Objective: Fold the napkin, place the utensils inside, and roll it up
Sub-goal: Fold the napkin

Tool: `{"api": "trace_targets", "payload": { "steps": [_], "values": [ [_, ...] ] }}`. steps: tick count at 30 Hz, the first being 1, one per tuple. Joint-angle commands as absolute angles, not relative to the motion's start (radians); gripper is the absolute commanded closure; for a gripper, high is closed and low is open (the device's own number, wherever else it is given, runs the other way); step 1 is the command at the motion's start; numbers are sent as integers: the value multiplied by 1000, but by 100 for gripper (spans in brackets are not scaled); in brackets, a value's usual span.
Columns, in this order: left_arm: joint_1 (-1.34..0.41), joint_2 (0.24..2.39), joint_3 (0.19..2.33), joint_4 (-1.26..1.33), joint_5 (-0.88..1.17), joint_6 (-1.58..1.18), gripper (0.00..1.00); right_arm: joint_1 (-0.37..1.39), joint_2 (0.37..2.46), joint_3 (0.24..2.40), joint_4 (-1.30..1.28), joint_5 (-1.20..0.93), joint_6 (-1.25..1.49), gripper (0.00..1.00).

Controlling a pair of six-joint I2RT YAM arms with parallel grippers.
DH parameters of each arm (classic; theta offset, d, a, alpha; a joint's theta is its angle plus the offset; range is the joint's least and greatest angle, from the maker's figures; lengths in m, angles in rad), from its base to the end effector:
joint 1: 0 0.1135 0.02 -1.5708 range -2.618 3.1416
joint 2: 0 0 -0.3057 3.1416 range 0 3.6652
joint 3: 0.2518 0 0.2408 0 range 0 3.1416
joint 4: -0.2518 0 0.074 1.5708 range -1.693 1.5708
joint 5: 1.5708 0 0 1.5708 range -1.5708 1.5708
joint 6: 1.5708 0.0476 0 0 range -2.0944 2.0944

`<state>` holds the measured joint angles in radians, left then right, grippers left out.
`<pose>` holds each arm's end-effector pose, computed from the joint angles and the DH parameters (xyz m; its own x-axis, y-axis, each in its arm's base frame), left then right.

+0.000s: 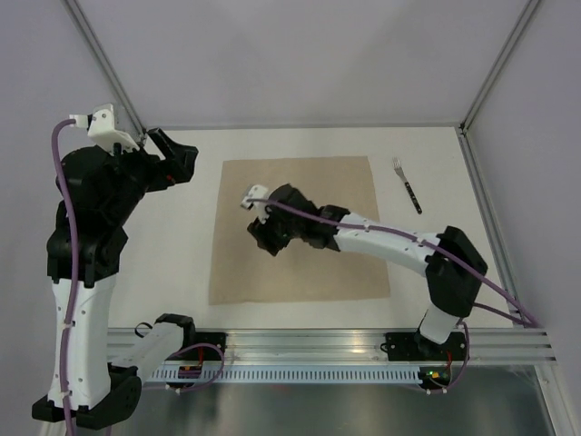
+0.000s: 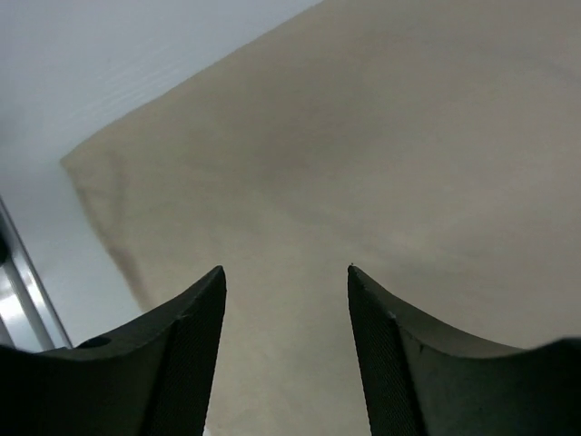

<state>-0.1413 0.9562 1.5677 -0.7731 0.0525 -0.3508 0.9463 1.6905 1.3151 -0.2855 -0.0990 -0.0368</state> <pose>0.1186 -0.0194 0.5267 -0.2155 -0.3160 -0.9240 0.1255 0.9294 -0.3471 0.2250 0.3202 0.3128 -0.3273 -0.5167 -0.7911 -0.8655 0.4999 0.0316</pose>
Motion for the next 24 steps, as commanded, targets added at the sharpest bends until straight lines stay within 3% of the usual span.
{"api": "trace_targets", "payload": {
  "steps": [1,11,24],
  "values": [
    [-138,971,1646,-830,41,-391,0,1064,1785,1397,-287,-6,-58,40],
    [-137,970,1695,-845,12,-393,0,1316,2049,1569,-275,37,-81,52],
    [-138,969,1660,-844,5,-385,0,1347,2183,1635,-184,54,-97,52]
  ]
}}
